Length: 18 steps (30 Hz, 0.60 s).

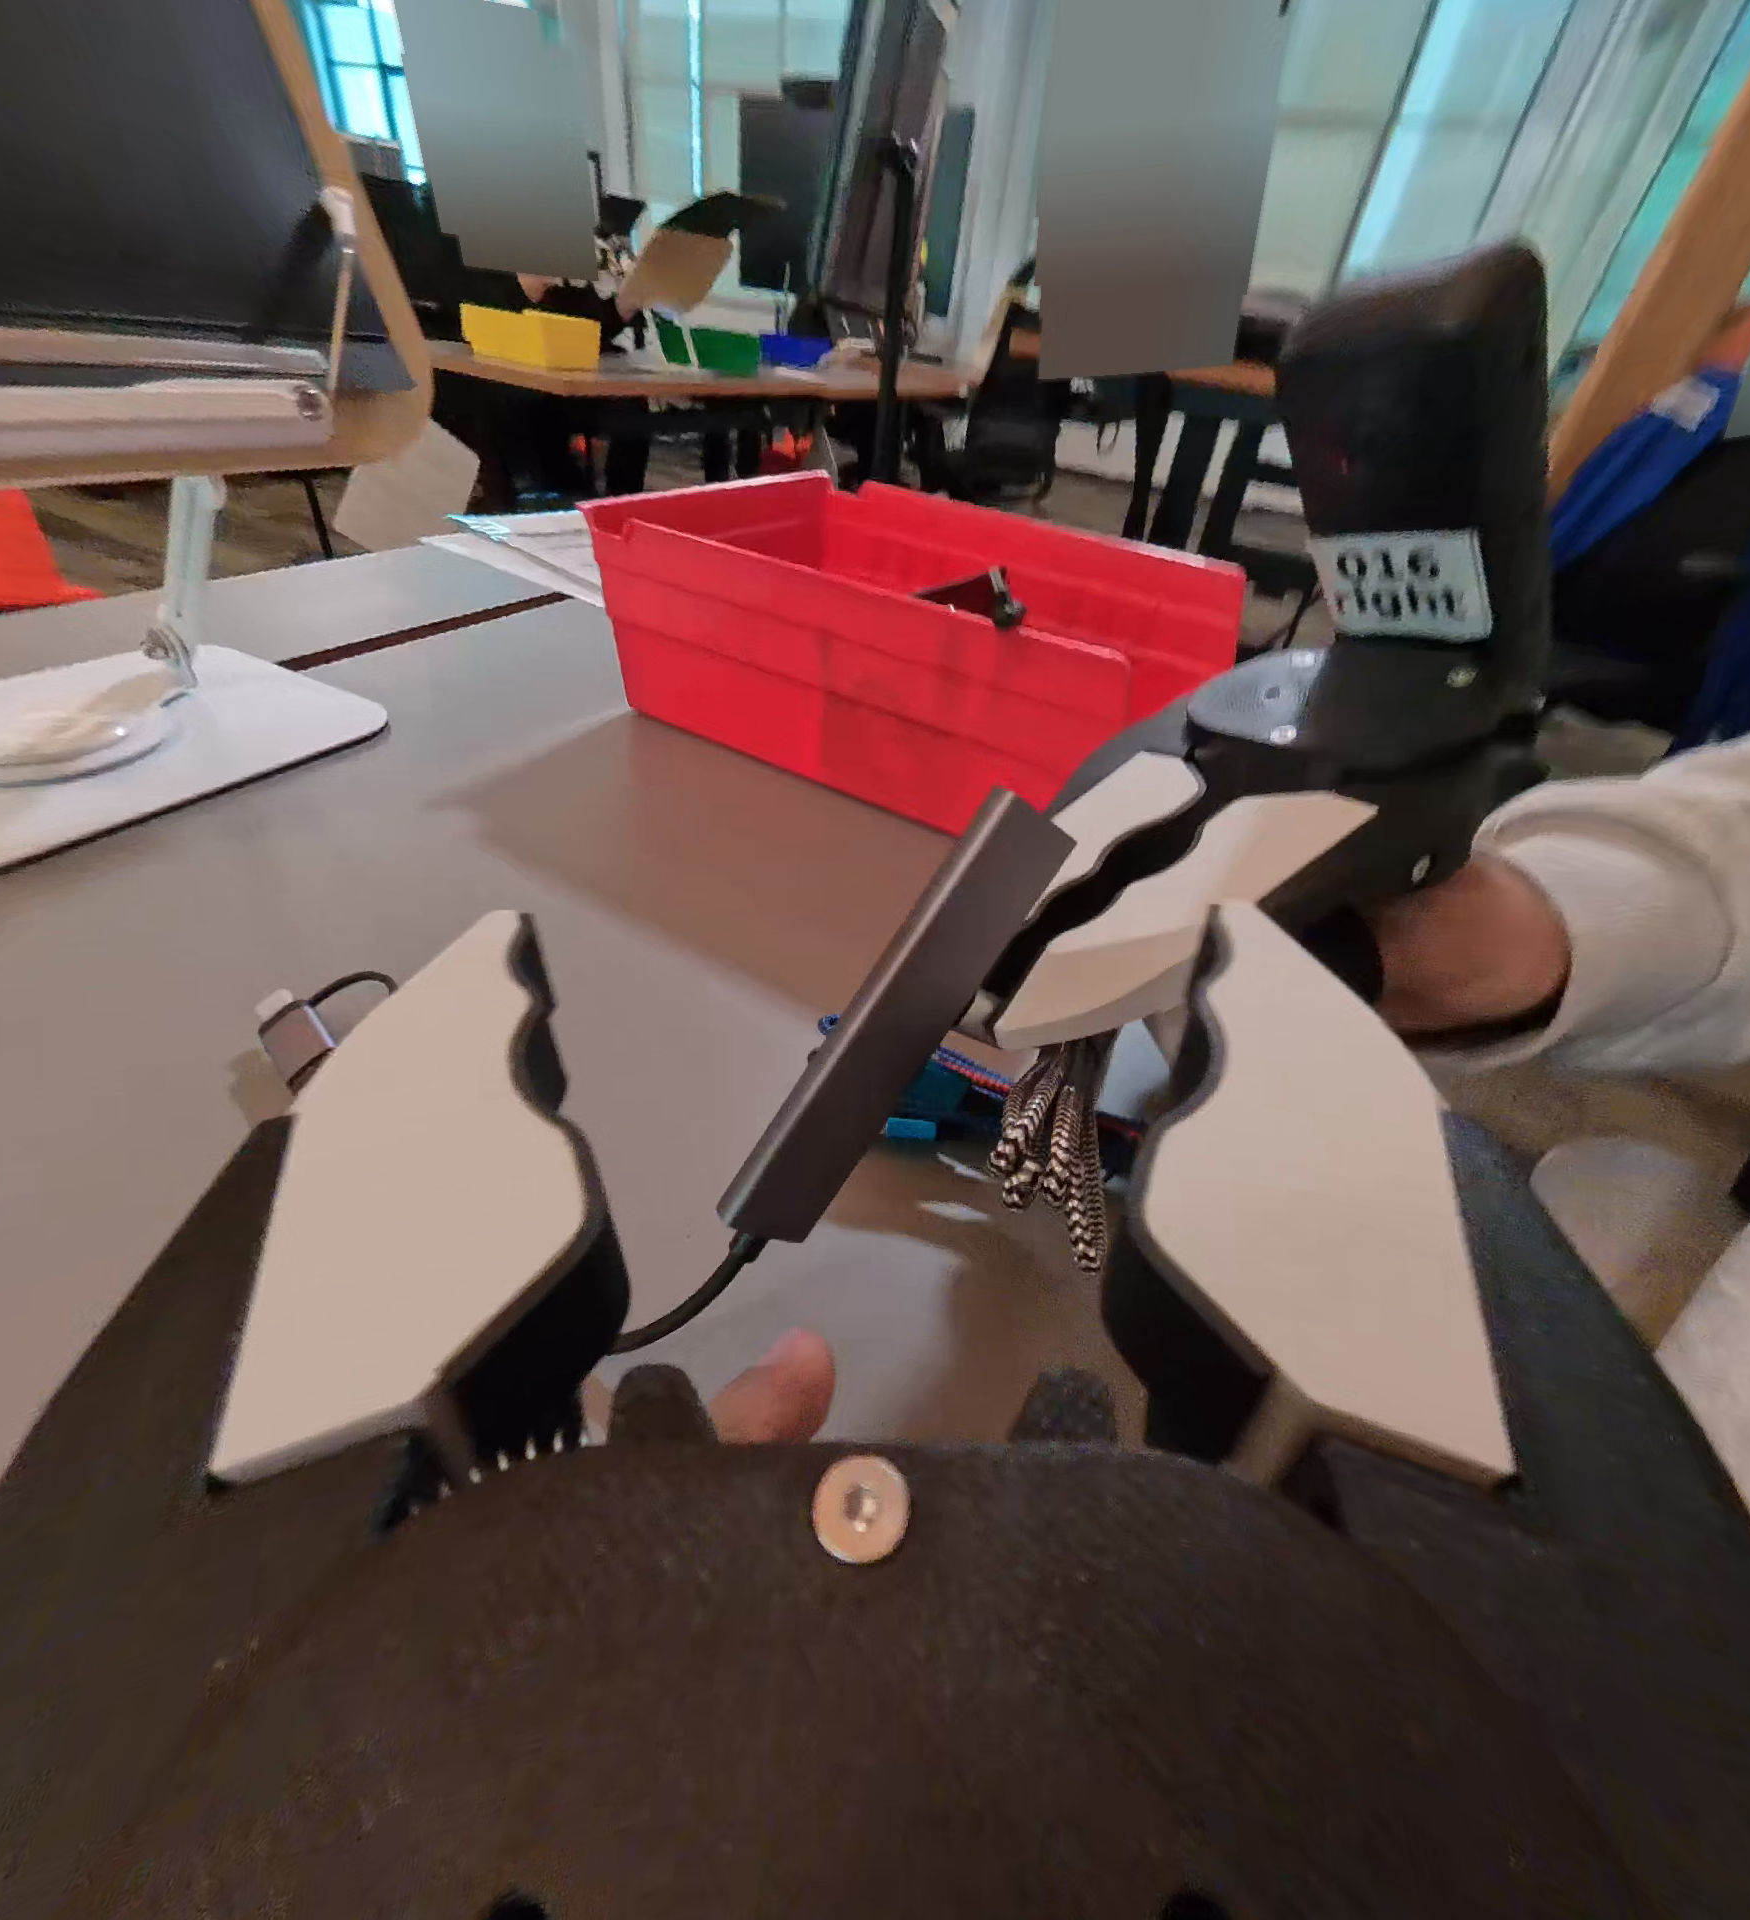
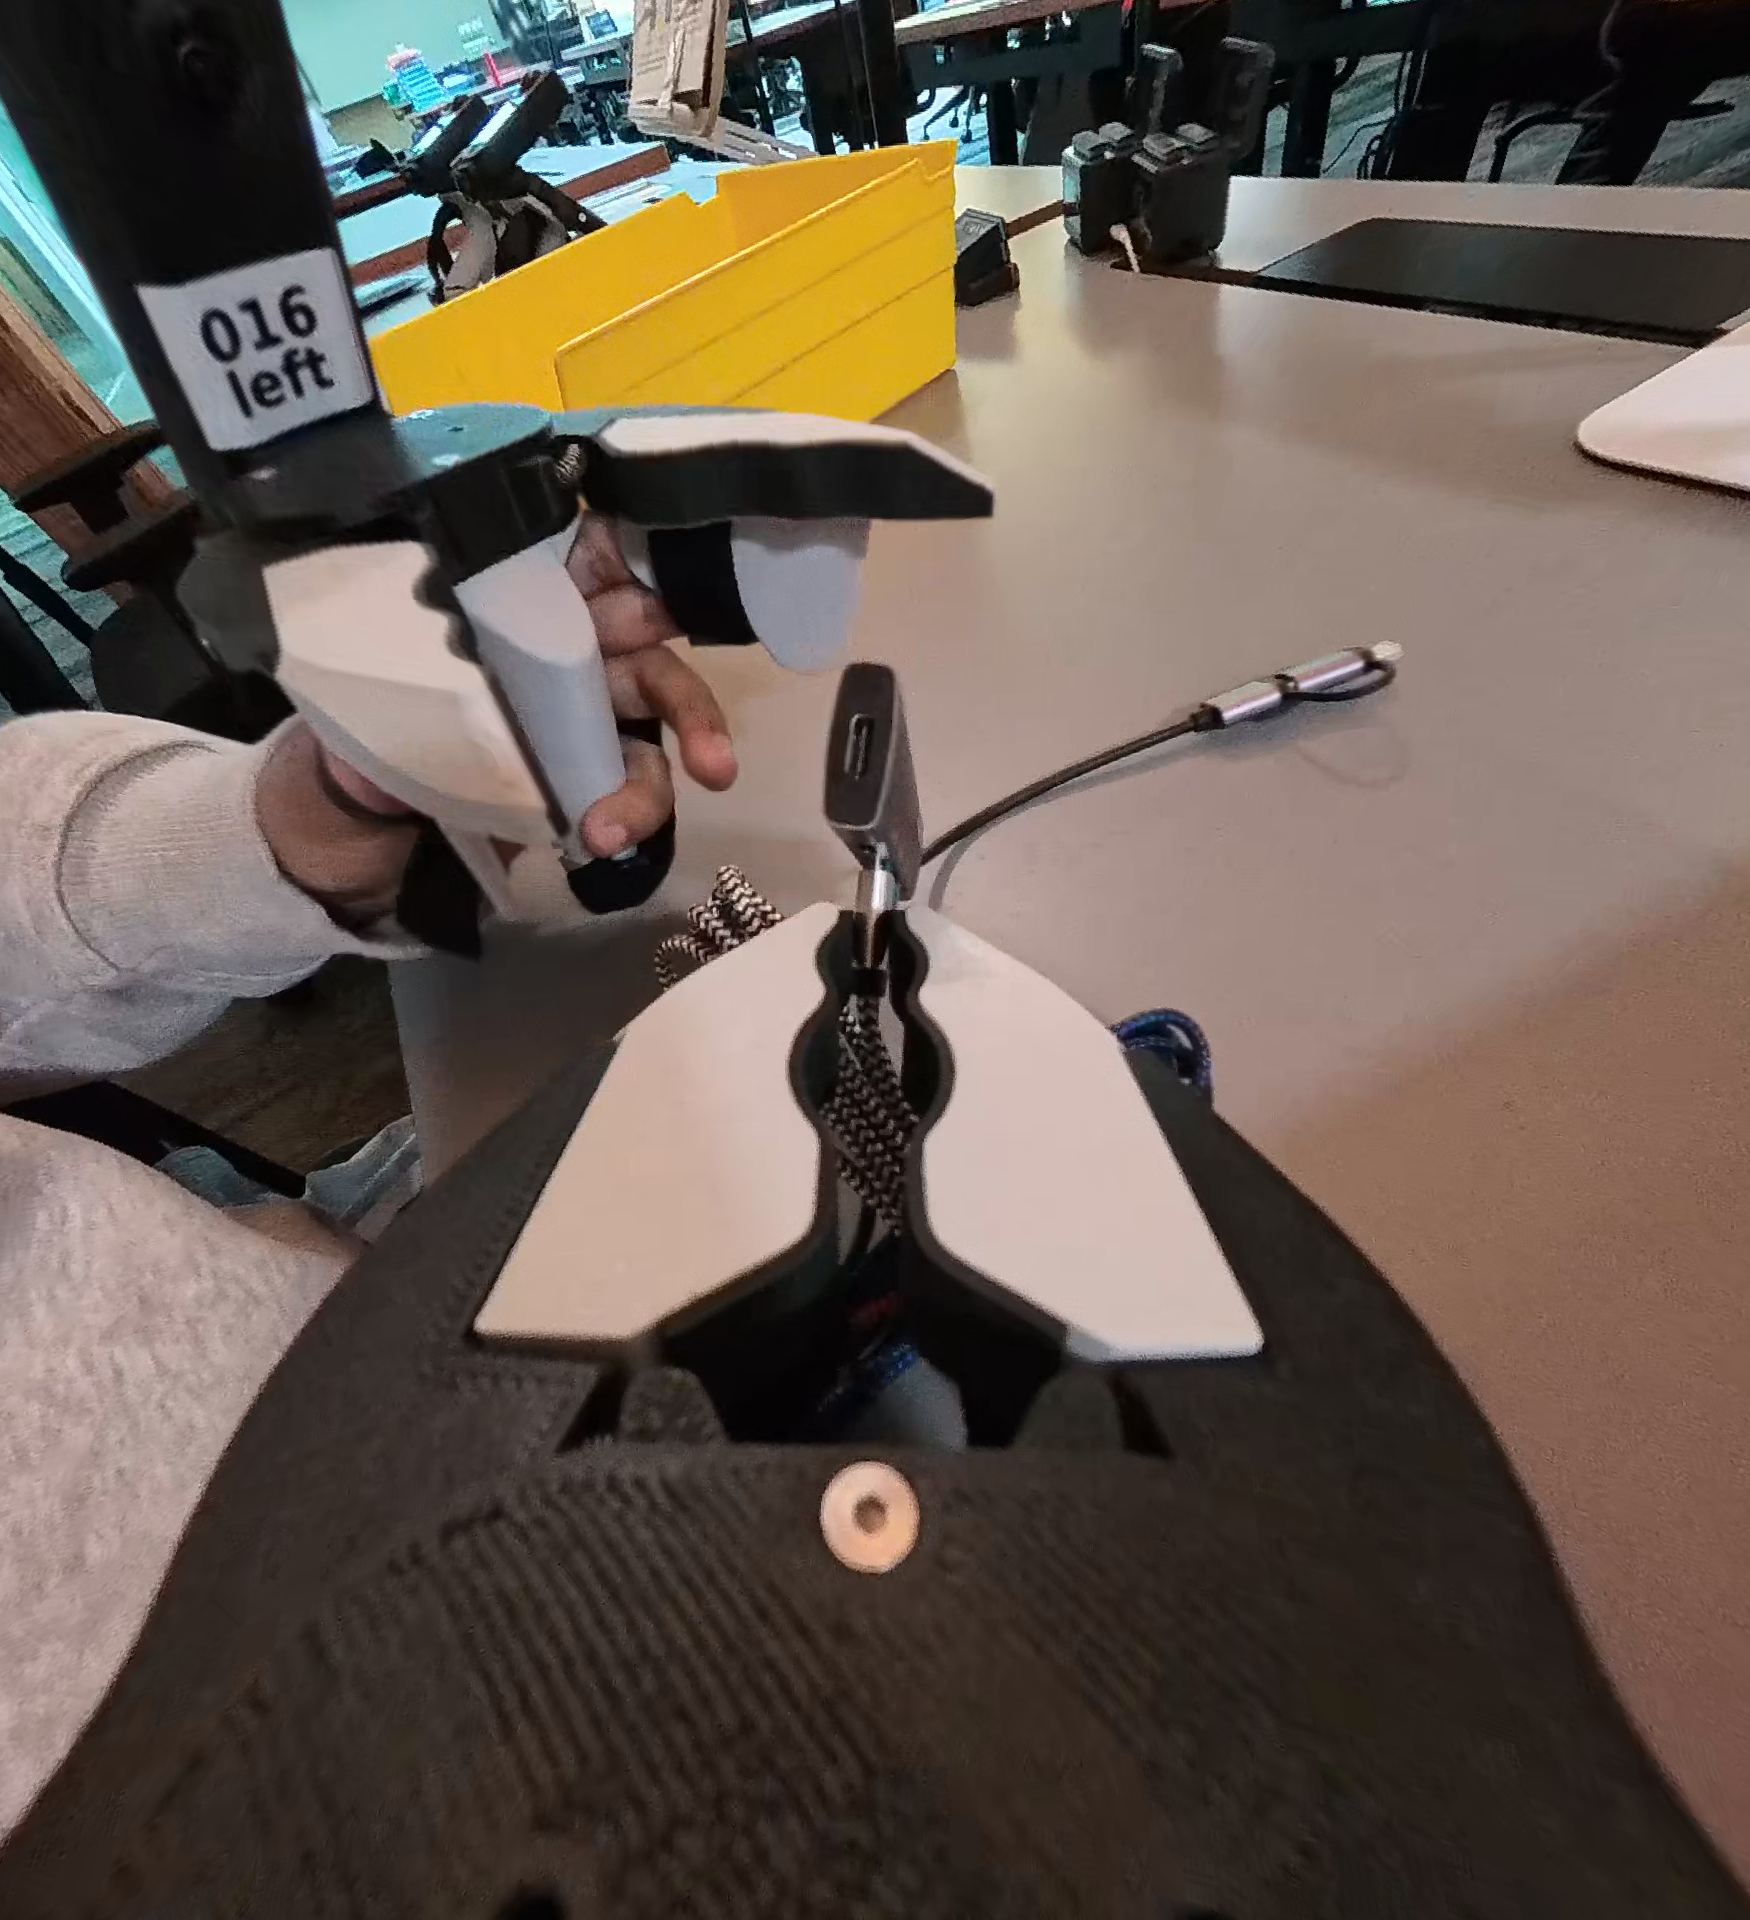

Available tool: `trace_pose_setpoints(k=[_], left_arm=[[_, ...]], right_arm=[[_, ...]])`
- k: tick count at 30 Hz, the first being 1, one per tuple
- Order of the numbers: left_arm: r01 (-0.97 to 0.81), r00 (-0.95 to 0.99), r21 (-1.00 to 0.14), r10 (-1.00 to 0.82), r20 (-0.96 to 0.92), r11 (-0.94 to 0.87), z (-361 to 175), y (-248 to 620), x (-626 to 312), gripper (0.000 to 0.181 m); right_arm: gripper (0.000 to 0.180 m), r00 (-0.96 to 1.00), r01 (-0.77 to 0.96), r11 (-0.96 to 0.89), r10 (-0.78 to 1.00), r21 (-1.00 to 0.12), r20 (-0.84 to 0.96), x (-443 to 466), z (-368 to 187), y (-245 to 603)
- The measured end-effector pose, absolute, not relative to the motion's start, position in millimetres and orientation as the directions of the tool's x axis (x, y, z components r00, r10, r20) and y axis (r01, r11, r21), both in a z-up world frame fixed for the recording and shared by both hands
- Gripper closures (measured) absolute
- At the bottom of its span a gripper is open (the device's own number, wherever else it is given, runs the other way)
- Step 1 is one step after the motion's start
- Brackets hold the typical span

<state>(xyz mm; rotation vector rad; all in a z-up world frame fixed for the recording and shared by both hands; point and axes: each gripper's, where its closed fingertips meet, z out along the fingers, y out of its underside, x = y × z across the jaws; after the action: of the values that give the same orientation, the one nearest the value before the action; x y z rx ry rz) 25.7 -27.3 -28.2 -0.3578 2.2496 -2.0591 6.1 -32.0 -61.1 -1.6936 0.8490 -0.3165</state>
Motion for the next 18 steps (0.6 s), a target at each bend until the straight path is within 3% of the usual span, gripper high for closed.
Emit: trace_pose_setpoints(k=[5, 12, 18], left_arm=[[0.080, -0.951, -0.966, -0.272, -0.149, 0.247, -36.5, -31.4, 21.5, 0.109], [0.296, -0.885, -0.871, -0.232, -0.405, 0.391, -39.8, -36.2, 9.1, 0.153], [0.286, -0.892, -0.858, -0.207, -0.401, 0.428, -47.2, -37.4, 10.4, 0.157]], right_arm=[[0.173, 0.682, -0.359, -0.106, -0.708, -0.927, -0.183, 4.5, -62.5, -22.0], [0.172, 0.638, -0.317, -0.197, -0.768, -0.928, -0.054, 4.7, -66.5, -14.3], [0.172, 0.638, -0.312, -0.259, -0.770, -0.914, 0.000, 4.9, -74.9, -12.5]])
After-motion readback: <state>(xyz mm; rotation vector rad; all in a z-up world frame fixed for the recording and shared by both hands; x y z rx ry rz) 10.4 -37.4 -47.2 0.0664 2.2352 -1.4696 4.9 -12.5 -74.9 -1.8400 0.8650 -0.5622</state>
